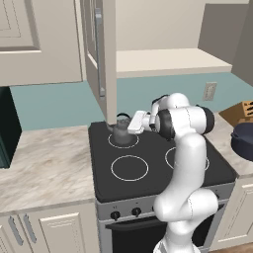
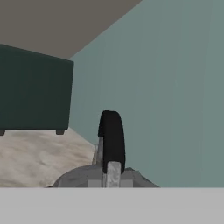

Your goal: Pick the kettle from the cabinet and place it on a stove burner. Then pick the pot from the counter and place it on another stove burner. Finally, turn both burners on.

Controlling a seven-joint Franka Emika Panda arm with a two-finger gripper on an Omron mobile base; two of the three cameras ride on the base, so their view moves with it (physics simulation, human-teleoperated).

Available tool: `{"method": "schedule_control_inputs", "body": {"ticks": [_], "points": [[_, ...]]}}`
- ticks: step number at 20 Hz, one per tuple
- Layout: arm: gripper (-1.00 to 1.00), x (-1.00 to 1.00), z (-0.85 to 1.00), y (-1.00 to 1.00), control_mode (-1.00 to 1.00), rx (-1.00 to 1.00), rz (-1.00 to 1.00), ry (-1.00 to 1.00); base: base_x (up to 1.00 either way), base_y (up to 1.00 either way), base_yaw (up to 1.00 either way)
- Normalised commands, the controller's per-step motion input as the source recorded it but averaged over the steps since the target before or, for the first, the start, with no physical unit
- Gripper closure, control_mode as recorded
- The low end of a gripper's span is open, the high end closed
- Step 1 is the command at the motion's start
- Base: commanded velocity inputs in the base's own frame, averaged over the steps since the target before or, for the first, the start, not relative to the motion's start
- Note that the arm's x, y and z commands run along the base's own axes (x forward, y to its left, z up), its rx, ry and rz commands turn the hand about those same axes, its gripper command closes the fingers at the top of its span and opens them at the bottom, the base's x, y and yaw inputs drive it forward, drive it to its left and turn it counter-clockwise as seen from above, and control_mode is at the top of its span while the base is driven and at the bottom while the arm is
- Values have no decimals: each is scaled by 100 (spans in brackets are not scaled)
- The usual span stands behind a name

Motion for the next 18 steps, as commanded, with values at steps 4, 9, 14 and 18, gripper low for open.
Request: {"method": "schedule_control_inputs", "body": {"ticks": [4,9,14,18], "points": [[-100,9,-10,0,-100,0,0,0,0,0,0],[-100,2,-5,0,-100,0,0,0,0,0,0],[-100,0,0,0,-100,1,1,0,0,0,0],[-100,0,1,0,-100,3,3,0,0,0,0]]}}
